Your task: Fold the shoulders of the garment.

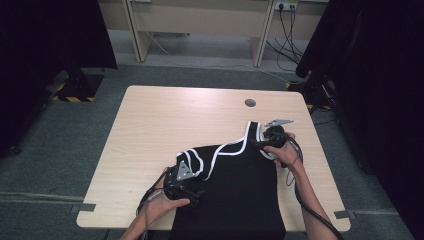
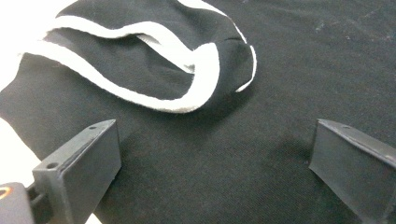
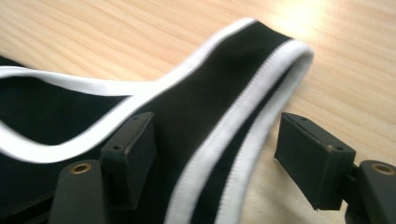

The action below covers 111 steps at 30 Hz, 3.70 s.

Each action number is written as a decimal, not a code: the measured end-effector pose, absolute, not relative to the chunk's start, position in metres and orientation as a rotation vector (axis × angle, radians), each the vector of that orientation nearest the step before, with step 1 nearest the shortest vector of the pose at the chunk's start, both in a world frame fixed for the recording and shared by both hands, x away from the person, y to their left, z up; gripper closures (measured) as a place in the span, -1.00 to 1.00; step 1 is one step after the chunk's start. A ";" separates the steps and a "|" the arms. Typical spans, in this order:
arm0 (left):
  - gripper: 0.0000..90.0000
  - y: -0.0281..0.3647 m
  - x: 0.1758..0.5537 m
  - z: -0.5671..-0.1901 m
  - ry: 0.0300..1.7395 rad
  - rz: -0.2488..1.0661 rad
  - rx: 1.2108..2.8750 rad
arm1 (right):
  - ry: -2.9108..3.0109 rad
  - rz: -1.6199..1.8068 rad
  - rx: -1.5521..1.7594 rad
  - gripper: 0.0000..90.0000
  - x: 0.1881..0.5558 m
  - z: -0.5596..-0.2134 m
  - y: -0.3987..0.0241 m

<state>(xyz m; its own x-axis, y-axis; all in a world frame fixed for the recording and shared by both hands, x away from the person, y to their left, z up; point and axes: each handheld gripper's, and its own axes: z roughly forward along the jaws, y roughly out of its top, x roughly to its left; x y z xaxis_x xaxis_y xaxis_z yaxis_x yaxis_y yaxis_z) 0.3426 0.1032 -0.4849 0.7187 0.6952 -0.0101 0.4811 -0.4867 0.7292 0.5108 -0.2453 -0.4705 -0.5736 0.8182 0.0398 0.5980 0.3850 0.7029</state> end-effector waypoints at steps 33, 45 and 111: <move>-0.97 0.103 0.343 -0.485 0.892 0.372 2.180 | 2.367 1.263 0.921 0.80 0.469 -0.441 -0.244; -0.97 0.103 0.343 -0.485 0.893 0.373 2.180 | 2.375 1.297 0.794 0.37 0.418 -0.436 -0.247; -0.97 0.103 0.342 -0.485 0.894 0.373 2.180 | 2.452 1.082 0.900 0.08 0.380 -0.474 -0.261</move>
